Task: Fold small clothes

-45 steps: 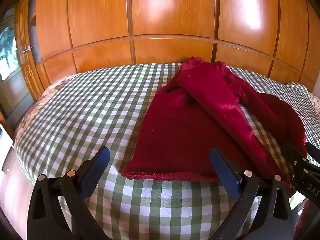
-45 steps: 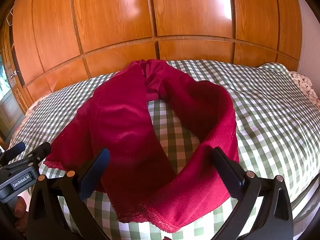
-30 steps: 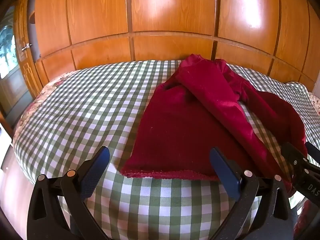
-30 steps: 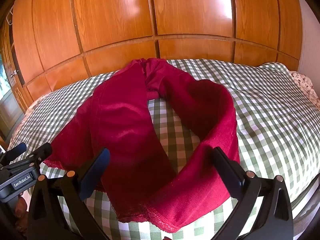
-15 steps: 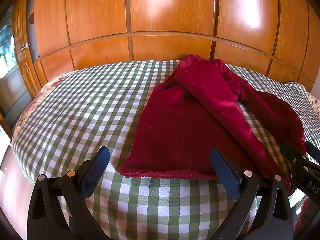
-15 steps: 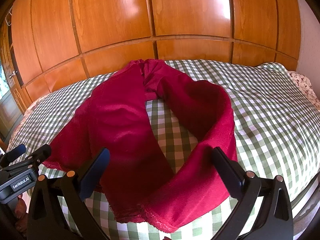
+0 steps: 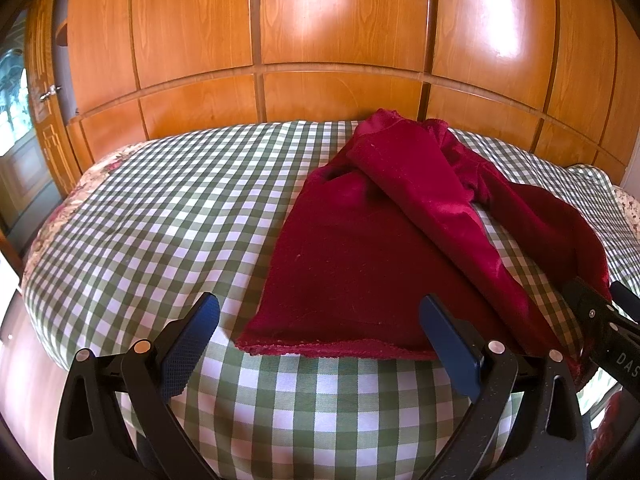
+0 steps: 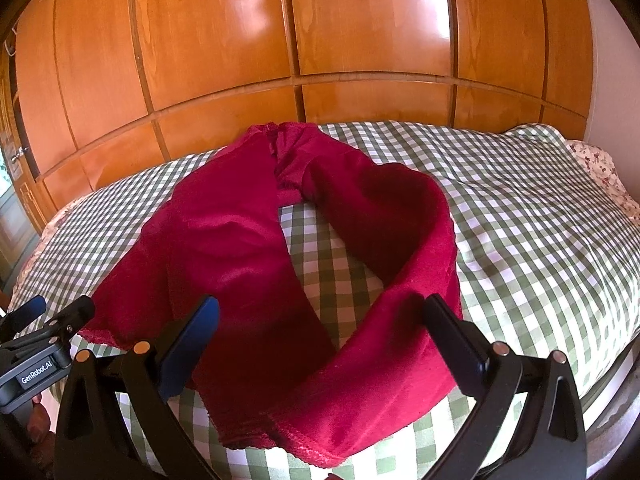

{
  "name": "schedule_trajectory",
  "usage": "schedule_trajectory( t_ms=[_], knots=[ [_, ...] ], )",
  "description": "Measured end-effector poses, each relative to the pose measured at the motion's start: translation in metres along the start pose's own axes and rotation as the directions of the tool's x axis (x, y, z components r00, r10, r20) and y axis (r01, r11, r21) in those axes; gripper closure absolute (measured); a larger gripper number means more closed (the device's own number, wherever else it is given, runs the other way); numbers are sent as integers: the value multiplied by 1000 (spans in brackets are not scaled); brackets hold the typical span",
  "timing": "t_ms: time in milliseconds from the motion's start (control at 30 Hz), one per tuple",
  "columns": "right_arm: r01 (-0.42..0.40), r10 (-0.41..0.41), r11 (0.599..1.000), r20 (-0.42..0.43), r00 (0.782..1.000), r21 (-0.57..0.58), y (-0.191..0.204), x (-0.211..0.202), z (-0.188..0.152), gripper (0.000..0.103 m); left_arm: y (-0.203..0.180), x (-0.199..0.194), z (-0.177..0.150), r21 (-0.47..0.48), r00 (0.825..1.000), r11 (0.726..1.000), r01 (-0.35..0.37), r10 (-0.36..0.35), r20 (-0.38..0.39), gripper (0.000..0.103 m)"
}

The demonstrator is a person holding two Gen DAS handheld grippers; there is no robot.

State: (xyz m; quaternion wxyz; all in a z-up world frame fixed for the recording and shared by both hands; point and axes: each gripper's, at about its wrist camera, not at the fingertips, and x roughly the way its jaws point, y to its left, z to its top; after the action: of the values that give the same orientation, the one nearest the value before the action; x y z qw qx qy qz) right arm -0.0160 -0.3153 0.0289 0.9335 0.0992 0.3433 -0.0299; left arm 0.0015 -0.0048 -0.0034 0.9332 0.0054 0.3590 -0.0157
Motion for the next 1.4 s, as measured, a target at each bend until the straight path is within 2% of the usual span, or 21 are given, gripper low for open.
schedule_trajectory(
  t_ms=[1000,1133,1300,1400],
  knots=[
    [23,-23,1000,3,1000,-2,-8,2,5,2,-2,-2,-1,25,999,999,38,-38,11,4],
    [28,-28,1000,7,1000,-8,-9,3,7,2,-6,2,-1,47,994,993,108,-106,-27,4],
    [51,-51,999,13,999,-15,-13,8,11,2,-12,10,-4,54,979,979,196,-192,-73,4],
    [69,-69,998,37,997,-6,-19,13,22,2,-12,15,-3,32,952,954,297,-293,-92,4]
  ],
)
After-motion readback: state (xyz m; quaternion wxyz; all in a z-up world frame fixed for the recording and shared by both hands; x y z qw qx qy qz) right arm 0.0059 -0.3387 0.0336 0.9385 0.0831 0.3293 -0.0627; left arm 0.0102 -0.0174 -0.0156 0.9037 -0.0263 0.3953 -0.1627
